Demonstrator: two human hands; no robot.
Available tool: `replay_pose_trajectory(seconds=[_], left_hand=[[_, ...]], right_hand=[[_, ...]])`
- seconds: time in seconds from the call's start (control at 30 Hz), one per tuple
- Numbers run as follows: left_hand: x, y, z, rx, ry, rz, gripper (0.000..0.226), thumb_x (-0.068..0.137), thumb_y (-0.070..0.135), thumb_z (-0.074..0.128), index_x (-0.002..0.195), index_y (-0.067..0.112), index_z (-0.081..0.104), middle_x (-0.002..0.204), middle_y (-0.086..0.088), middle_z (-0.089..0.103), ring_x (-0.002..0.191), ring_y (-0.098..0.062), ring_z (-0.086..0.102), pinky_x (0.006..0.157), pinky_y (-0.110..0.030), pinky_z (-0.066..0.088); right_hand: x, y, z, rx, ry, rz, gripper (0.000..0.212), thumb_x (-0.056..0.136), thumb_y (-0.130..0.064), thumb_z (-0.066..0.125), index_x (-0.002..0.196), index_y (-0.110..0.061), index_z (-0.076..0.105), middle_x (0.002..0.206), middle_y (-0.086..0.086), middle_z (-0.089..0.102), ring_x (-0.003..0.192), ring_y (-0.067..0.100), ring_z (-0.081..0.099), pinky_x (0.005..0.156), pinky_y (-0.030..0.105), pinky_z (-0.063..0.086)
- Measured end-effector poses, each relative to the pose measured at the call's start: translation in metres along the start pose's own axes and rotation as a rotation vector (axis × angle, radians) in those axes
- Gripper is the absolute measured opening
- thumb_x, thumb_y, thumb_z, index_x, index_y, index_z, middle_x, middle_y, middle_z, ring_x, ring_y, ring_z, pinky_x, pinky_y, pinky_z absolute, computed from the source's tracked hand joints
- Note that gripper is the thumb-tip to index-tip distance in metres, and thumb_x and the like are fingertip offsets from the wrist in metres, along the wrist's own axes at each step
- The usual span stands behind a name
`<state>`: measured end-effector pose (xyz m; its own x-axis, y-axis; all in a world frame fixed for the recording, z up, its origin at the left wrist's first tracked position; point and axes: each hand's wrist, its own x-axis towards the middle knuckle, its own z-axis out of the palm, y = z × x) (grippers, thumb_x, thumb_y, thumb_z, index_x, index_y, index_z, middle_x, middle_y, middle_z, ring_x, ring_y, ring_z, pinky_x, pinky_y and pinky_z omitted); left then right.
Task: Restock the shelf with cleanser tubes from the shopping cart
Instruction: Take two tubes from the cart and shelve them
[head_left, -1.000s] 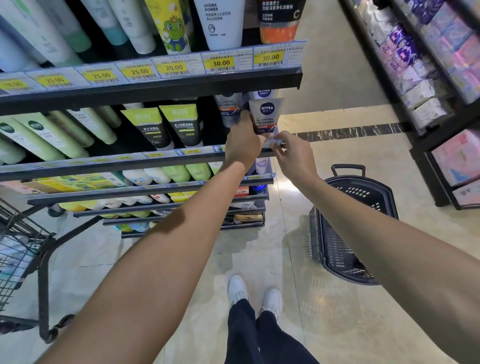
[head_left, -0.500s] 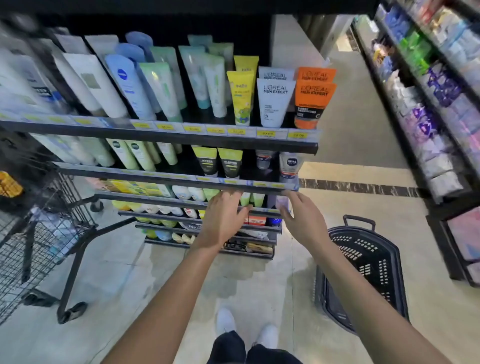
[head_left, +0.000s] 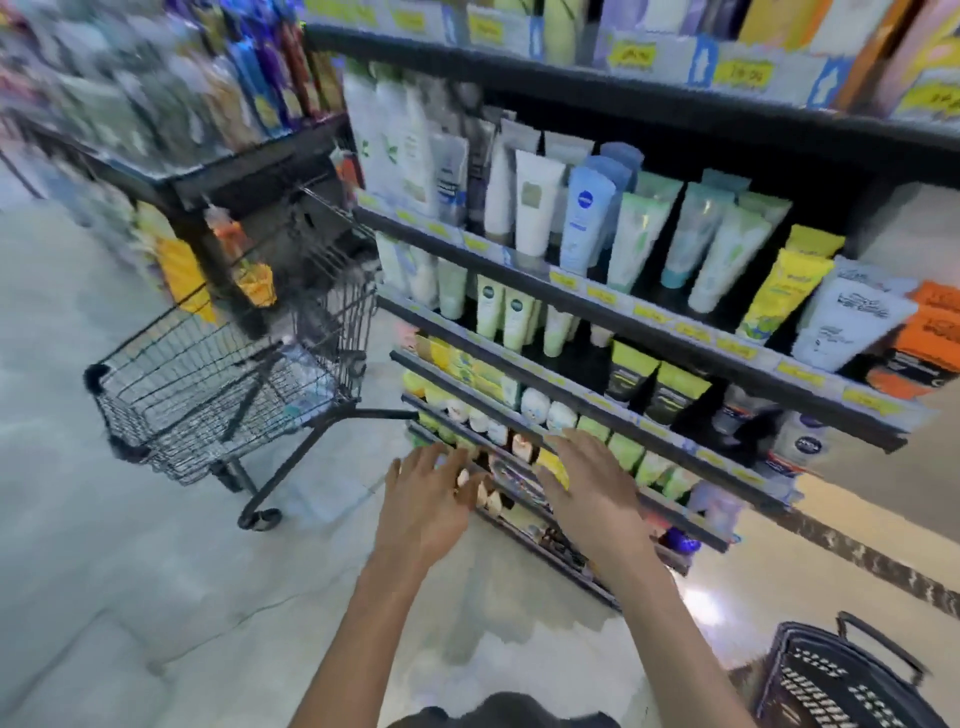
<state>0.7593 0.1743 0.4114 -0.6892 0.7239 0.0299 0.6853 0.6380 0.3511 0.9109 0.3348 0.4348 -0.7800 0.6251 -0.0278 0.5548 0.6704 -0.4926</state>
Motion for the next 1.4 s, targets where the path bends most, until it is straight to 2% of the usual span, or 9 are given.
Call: replay_pose_trajectory(seconds=[0.07,0.17,0.37,0.53,0.67,0.83,0.97,1.17,1.4], left_hand=[[-0.005,-0.036,-0.013,-0.002,0.054,-0.054,0.054,0.096,0.055,0.038,0.128,0.023,0.067,0.132,-0.007,0.064,0.126,-0.035,0.057,0.106,-0.054,0.044],[-0.01,-0.089,-0.032,0.006,0.078,-0.138,0.056,0.098,0.056,0.037,0.136,0.023,0.062,0.139,-0.008,0.059,0.131,-0.035,0.053,0.109,-0.054,0.04],[-0.033,-0.174,-0.054,0.012,0.147,-0.308,0.045,0.103,0.049,0.05,0.137,0.022,0.061,0.14,-0.01,0.059,0.129,-0.036,0.054,0.107,-0.053,0.043],[-0.045,-0.223,-0.059,-0.021,0.121,-0.435,0.062,0.1,0.062,0.027,0.138,0.024,0.059,0.137,-0.005,0.06,0.127,-0.031,0.055,0.106,-0.052,0.044],[-0.037,-0.254,-0.06,-0.027,0.129,-0.503,0.062,0.1,0.061,0.026,0.139,0.025,0.057,0.142,-0.003,0.059,0.13,-0.029,0.054,0.108,-0.051,0.044],[0.0,-0.295,-0.064,-0.02,0.137,-0.56,0.056,0.1,0.059,0.031,0.136,0.026,0.06,0.139,-0.001,0.061,0.129,-0.028,0.055,0.106,-0.05,0.046],[0.046,-0.327,-0.069,-0.013,0.123,-0.593,0.05,0.101,0.056,0.037,0.134,0.026,0.06,0.135,0.0,0.061,0.126,-0.027,0.055,0.104,-0.049,0.047],[0.122,-0.374,-0.082,-0.013,0.12,-0.641,0.043,0.101,0.051,0.045,0.129,0.023,0.062,0.123,-0.003,0.065,0.115,-0.03,0.06,0.096,-0.049,0.05],[0.175,-0.426,-0.081,-0.062,0.119,-0.746,0.045,0.102,0.047,0.052,0.136,0.02,0.061,0.132,-0.007,0.064,0.12,-0.033,0.059,0.1,-0.051,0.049]], right_hand=[[0.015,-0.032,0.016,0.012,-0.045,-0.026,0.051,0.108,-0.049,0.042,0.155,-0.03,0.041,0.168,-0.005,0.028,0.156,0.017,0.018,0.128,0.037,0.015],[0.038,-0.074,0.047,0.024,-0.105,-0.093,0.052,0.107,-0.049,0.043,0.156,-0.03,0.042,0.167,-0.006,0.029,0.156,0.016,0.018,0.128,0.037,0.016],[0.066,-0.142,0.098,0.042,-0.154,-0.255,0.052,0.106,-0.05,0.048,0.15,-0.023,0.052,0.159,-0.003,0.044,0.151,0.017,0.031,0.123,0.039,0.03],[0.091,-0.183,0.127,0.056,-0.147,-0.335,0.037,0.101,-0.033,0.062,0.133,-0.015,0.066,0.142,0.008,0.06,0.137,0.026,0.046,0.113,0.039,0.037],[0.126,-0.205,0.146,0.05,-0.212,-0.373,0.04,0.103,-0.034,0.057,0.14,-0.019,0.061,0.146,0.0,0.056,0.14,0.022,0.044,0.114,0.041,0.04],[0.185,-0.228,0.175,0.048,-0.271,-0.388,0.042,0.103,-0.041,0.054,0.141,-0.024,0.059,0.148,-0.001,0.055,0.143,0.019,0.041,0.116,0.043,0.039],[0.243,-0.254,0.186,0.036,-0.327,-0.408,0.052,0.102,-0.053,0.041,0.141,-0.023,0.058,0.144,-0.004,0.056,0.14,0.018,0.043,0.113,0.04,0.042],[0.333,-0.3,0.205,0.042,-0.386,-0.424,0.046,0.106,-0.044,0.048,0.146,-0.023,0.054,0.151,-0.004,0.051,0.144,0.016,0.039,0.115,0.038,0.038],[0.412,-0.353,0.237,0.024,-0.496,-0.448,0.044,0.107,-0.04,0.05,0.147,-0.022,0.054,0.153,-0.001,0.049,0.144,0.018,0.038,0.117,0.036,0.034]])
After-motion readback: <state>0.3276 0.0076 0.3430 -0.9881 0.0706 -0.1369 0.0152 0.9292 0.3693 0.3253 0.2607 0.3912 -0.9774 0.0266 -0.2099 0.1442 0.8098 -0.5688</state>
